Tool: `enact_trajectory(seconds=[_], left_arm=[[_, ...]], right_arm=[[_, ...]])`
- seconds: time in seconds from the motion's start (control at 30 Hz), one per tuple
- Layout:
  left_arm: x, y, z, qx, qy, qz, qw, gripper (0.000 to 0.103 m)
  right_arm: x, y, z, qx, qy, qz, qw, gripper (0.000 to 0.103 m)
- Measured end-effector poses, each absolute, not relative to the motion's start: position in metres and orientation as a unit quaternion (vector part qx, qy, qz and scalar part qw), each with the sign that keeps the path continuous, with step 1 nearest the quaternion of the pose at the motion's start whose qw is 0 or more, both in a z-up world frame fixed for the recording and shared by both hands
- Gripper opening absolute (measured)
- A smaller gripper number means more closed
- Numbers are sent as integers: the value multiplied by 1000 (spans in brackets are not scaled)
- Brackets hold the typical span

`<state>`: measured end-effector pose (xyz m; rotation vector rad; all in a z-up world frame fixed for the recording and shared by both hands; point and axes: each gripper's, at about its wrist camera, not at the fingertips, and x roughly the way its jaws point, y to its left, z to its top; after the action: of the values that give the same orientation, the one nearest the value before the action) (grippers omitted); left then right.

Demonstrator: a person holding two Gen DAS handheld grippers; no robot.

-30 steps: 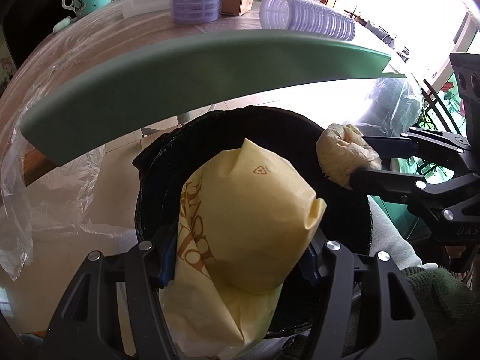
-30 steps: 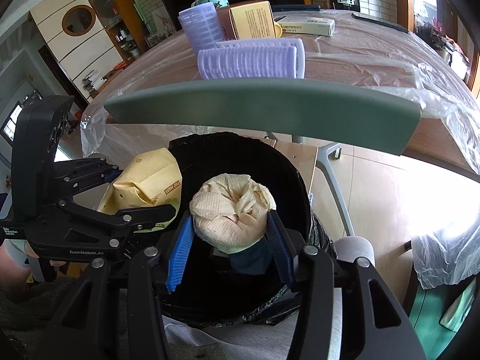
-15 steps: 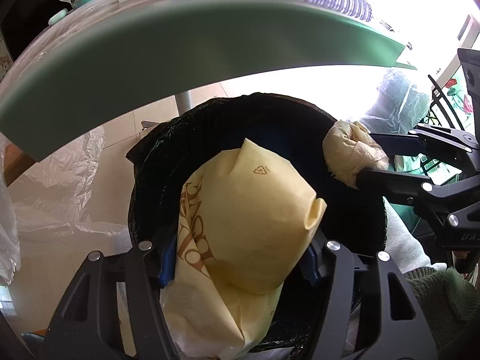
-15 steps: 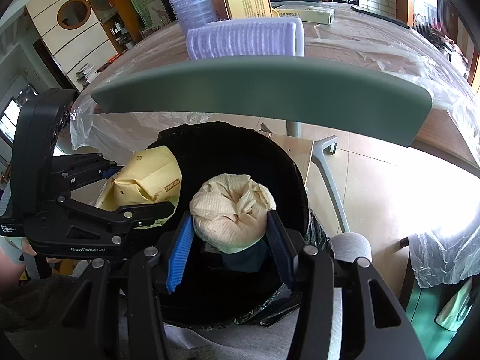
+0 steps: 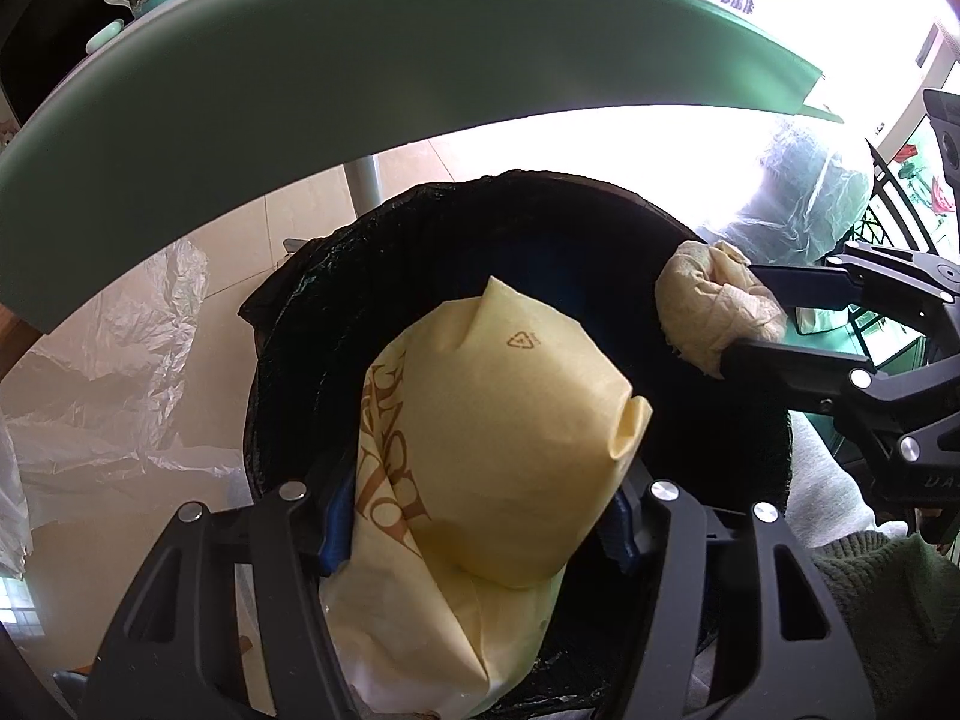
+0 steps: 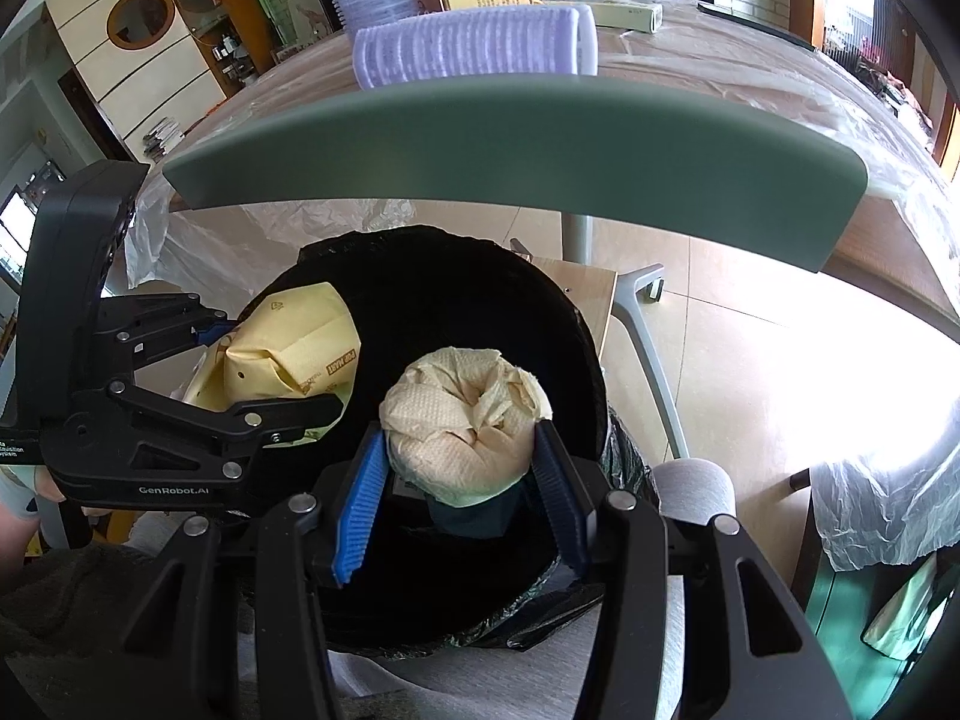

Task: Collect trash
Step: 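Open the left tool to drop the bag while the right tool releases the paper ball, then move both tools back over the table toward the remaining trash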

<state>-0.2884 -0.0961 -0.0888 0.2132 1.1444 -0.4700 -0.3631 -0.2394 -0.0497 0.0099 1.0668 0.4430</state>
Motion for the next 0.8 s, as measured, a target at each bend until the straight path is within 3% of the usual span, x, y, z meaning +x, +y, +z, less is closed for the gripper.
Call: enact_trajectory(seconds=[0.17,0.2,0.23,0.3,0.5,0.63,0.7,0.73,0.8], left_arm=[[-288,-97,-88,95,527,-230,813,63],[-290,-96,-86,93,522,-236,814,69],[-290,-96,-84,91,516,-241,817,83],[-291,-94,-81,88,509,-241,822,91],[-296,-86,-70,76,504,-244,825,91],[-311,-77,-35,62,476,-273,834,91],[-321,-70,-1,68,426,-282,857,92],[-323,-67,12,72,404,-280,868,101],[-322,-57,41,62,344,-263,899,102]], right_arm=[[-364,-238,-50,3,504,208,838,49],[-365,-238,-49,1,502,207,840,50],[-366,-238,-47,0,500,206,841,60],[-368,-240,-44,5,489,198,849,76],[-374,-251,-26,6,463,195,865,79],[-388,-260,12,-12,412,200,889,80],[-394,-266,36,-20,372,199,907,90],[-395,-269,50,-24,344,194,918,96],[-390,-273,74,-28,299,193,934,99]])
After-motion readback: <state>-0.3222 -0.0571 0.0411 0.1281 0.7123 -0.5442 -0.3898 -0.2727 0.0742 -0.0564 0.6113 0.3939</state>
